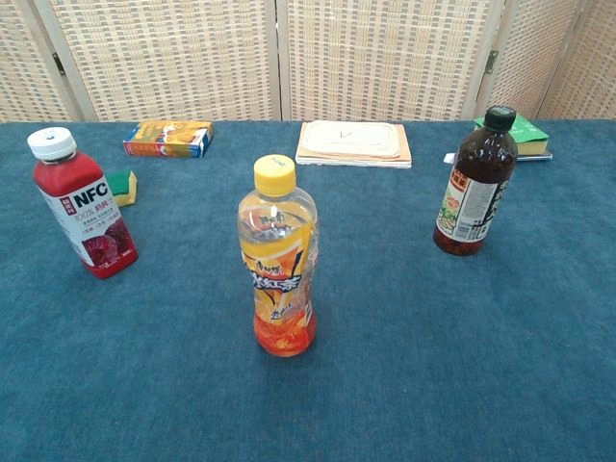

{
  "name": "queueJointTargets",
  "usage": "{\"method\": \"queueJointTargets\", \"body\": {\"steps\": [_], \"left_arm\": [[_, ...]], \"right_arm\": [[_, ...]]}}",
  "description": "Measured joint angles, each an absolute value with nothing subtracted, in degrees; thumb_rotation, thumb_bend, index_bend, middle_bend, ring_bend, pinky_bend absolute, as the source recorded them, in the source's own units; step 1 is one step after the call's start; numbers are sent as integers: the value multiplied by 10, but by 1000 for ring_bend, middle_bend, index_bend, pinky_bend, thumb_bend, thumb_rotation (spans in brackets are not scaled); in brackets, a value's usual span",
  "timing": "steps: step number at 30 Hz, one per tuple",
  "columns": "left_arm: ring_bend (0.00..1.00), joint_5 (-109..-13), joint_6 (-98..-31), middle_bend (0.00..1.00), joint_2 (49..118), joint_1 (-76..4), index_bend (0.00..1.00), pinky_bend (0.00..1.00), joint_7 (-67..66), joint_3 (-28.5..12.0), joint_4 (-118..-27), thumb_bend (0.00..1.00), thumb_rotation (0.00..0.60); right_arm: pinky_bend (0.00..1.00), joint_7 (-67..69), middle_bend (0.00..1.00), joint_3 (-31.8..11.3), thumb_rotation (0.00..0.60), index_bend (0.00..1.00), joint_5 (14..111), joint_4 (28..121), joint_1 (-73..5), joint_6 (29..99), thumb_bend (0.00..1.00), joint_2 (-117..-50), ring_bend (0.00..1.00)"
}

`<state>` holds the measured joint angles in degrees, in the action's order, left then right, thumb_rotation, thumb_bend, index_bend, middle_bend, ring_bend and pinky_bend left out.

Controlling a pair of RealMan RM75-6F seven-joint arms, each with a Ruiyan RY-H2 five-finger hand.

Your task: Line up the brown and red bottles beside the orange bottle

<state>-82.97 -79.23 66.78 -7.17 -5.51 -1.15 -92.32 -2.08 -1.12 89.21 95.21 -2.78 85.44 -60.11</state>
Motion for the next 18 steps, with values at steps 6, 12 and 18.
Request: {"method": "queueJointTargets", "body": {"steps": [6, 12, 18], "left_arm": [[338, -830, -794, 376, 668, -71, 523, 590, -55, -11, -923, 100, 600], [338, -827, -792, 377, 668, -71, 526, 591, -51, -10, -923, 101, 600], [338, -826, -791, 376, 664, -70, 527, 592, -42, -10, -928, 101, 600]], "right_arm": [[401, -3, 411, -18, 600, 360, 897, 942, -29, 865, 232, -604, 379], [401, 23, 361, -31, 600, 360, 904, 925, -34, 881, 193, -622, 356], [337, 56, 261, -40, 600, 283, 911, 904, -65, 849, 137, -636, 252]]}}
